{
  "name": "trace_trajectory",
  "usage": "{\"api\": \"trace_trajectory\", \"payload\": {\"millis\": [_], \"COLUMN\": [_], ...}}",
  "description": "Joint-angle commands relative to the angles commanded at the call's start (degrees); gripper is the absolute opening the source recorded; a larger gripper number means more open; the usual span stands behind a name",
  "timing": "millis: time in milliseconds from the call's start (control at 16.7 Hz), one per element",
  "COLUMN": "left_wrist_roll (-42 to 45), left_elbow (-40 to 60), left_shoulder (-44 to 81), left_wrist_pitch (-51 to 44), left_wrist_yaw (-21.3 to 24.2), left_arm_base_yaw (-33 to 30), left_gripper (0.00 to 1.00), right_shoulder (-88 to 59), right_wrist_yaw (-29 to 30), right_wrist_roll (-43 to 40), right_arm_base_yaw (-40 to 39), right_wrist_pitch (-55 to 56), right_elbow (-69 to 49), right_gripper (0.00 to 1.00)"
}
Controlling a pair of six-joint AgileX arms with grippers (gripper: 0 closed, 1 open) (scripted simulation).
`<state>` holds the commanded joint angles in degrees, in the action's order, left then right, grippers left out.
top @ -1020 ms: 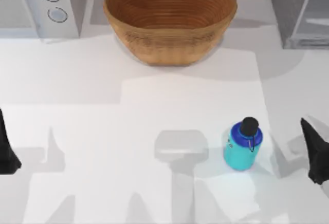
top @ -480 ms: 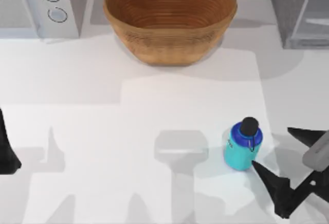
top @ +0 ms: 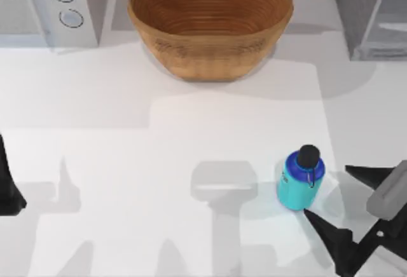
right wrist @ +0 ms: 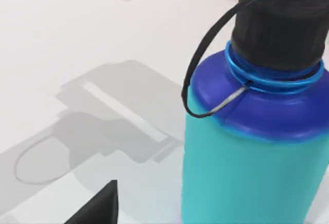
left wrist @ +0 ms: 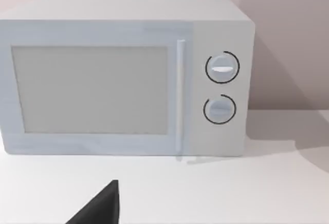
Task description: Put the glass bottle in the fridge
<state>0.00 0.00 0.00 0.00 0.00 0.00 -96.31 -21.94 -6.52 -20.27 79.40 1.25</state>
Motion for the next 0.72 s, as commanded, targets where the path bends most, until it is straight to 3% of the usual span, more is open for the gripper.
{"api": "trace_trajectory", "payload": {"millis": [720], "left_wrist_roll": [0.0], "left_elbow": [0.0], "left_shoulder": [0.0], "left_wrist_pitch": [0.0], "left_wrist_yaw": [0.0], "left_arm_base_yaw": [0.0], "left_gripper": [1.00], "right_shoulder": [-15.5], "right_wrist_yaw": [6.4], "right_wrist_roll": [2.1], "right_arm_base_yaw": [-6.8], "right_wrist_pitch": [4.2], "right_elbow": [-11.9], "right_gripper": [1.00]}}
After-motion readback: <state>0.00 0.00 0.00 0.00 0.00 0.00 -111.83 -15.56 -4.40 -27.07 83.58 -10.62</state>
